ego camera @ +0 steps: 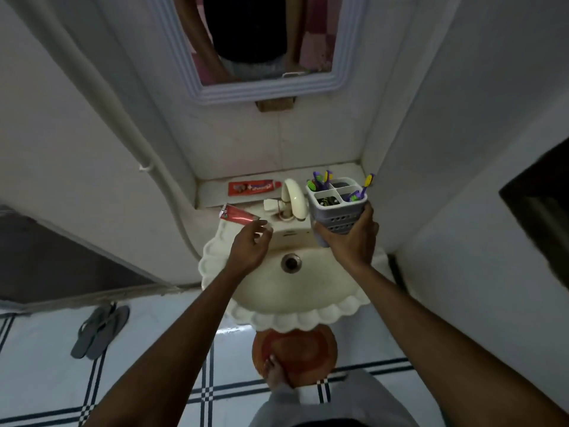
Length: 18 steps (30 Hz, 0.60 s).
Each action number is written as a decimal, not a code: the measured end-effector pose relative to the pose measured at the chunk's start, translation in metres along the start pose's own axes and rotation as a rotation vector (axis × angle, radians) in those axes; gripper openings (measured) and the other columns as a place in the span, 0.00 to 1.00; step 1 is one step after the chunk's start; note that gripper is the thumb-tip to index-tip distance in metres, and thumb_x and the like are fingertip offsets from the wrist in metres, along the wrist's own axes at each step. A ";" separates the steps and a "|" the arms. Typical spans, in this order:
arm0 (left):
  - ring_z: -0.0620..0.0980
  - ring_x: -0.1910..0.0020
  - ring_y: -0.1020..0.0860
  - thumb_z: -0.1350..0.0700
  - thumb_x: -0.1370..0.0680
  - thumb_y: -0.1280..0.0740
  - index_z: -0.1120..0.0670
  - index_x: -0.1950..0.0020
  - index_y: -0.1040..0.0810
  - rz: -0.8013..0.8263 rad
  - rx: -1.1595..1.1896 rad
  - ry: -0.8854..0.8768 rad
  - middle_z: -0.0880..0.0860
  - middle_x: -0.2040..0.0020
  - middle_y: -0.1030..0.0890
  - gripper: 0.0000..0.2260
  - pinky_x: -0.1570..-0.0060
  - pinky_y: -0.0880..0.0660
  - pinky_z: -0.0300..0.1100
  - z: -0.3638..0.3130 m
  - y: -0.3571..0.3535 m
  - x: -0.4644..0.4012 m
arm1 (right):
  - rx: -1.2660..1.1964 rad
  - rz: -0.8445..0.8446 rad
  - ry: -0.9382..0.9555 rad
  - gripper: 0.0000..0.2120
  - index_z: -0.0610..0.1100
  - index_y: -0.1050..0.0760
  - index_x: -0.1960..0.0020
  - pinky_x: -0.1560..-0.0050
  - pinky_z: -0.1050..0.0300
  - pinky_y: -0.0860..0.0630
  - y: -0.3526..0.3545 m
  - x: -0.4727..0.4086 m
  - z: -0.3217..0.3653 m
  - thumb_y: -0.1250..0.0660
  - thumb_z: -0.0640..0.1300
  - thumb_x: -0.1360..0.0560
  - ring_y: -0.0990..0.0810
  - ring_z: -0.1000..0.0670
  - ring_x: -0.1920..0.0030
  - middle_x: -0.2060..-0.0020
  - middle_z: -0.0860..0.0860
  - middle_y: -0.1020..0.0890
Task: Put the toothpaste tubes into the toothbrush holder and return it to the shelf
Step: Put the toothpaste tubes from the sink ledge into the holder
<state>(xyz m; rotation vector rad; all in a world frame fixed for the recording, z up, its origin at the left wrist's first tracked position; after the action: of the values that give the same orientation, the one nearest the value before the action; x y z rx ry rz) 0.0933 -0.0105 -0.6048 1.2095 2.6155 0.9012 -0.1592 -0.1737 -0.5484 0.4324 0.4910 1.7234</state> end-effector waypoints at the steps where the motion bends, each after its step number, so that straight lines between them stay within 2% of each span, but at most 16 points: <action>1: 0.49 0.41 0.17 0.39 0.17 0.34 0.51 0.30 0.20 0.017 -0.036 0.029 0.48 0.40 0.16 0.22 0.41 0.20 0.46 0.012 -0.002 -0.007 | -0.002 0.003 -0.029 0.65 0.52 0.42 0.15 0.29 0.38 0.23 -0.007 -0.002 -0.007 0.13 0.69 0.40 0.29 0.41 0.25 0.23 0.49 0.24; 4: 0.54 0.36 0.20 0.34 0.17 0.39 0.49 0.28 0.23 -0.020 -0.235 -0.057 0.51 0.33 0.19 0.25 0.39 0.21 0.55 0.028 0.000 -0.030 | -0.003 0.012 -0.072 0.65 0.50 0.43 0.15 0.30 0.41 0.21 -0.025 -0.013 -0.022 0.11 0.65 0.40 0.28 0.41 0.24 0.22 0.48 0.25; 6: 0.60 0.31 0.24 0.42 0.16 0.37 0.52 0.25 0.26 -0.037 -0.425 -0.130 0.55 0.28 0.22 0.23 0.38 0.23 0.60 0.027 0.004 -0.047 | -0.013 0.029 -0.077 0.63 0.49 0.43 0.16 0.31 0.45 0.22 -0.036 -0.026 -0.028 0.10 0.63 0.39 0.26 0.41 0.24 0.22 0.47 0.25; 8: 0.64 0.25 0.30 0.51 0.18 0.32 0.52 0.21 0.30 0.038 -0.611 -0.125 0.56 0.22 0.27 0.25 0.33 0.27 0.65 0.029 0.002 -0.063 | -0.027 0.052 -0.082 0.61 0.47 0.43 0.17 0.32 0.49 0.23 -0.047 -0.038 -0.035 0.10 0.60 0.38 0.24 0.41 0.24 0.22 0.46 0.25; 10: 0.64 0.23 0.32 0.57 0.22 0.29 0.51 0.20 0.31 0.126 -0.776 -0.108 0.54 0.21 0.29 0.30 0.30 0.32 0.64 0.033 -0.002 -0.077 | -0.025 0.080 -0.088 0.60 0.44 0.43 0.19 0.30 0.47 0.22 -0.056 -0.049 -0.040 0.09 0.56 0.37 0.23 0.41 0.25 0.22 0.44 0.25; 12: 0.62 0.26 0.31 0.59 0.25 0.29 0.50 0.22 0.29 0.185 -0.946 -0.145 0.53 0.23 0.27 0.30 0.30 0.34 0.60 0.035 -0.005 -0.086 | -0.031 0.108 -0.093 0.61 0.41 0.45 0.19 0.28 0.44 0.22 -0.062 -0.056 -0.045 0.09 0.54 0.37 0.23 0.41 0.26 0.22 0.42 0.26; 14: 0.60 0.29 0.30 0.59 0.25 0.29 0.50 0.26 0.27 0.196 -1.108 -0.204 0.53 0.28 0.26 0.27 0.31 0.34 0.56 0.034 -0.008 -0.092 | -0.050 0.138 -0.098 0.64 0.41 0.46 0.20 0.27 0.43 0.22 -0.067 -0.061 -0.048 0.08 0.57 0.39 0.23 0.42 0.25 0.22 0.43 0.26; 16: 0.58 0.31 0.28 0.58 0.25 0.29 0.50 0.30 0.24 0.189 -1.214 -0.261 0.53 0.32 0.25 0.23 0.32 0.34 0.55 0.031 -0.010 -0.095 | -0.078 0.162 -0.108 0.67 0.43 0.47 0.19 0.28 0.41 0.21 -0.069 -0.062 -0.052 0.10 0.65 0.42 0.23 0.44 0.25 0.21 0.45 0.27; 18: 0.58 0.32 0.27 0.57 0.24 0.30 0.51 0.32 0.24 0.173 -1.201 -0.266 0.54 0.34 0.23 0.20 0.30 0.34 0.57 0.028 -0.007 -0.092 | -0.087 0.196 -0.120 0.70 0.46 0.48 0.18 0.28 0.41 0.20 -0.067 -0.060 -0.053 0.13 0.72 0.43 0.23 0.45 0.24 0.20 0.47 0.28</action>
<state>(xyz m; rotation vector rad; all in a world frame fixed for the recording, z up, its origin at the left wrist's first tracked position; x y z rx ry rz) 0.1606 -0.0680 -0.6439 1.0268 1.2778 1.7646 -0.1209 -0.2258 -0.6308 0.5317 0.2937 1.8861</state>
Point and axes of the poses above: each hand's wrist, its own x-axis away from the middle knuckle, its own y-axis out of the back of the hand, z = x × y, the point moved 10 cm from there along -x, towards the middle knuckle
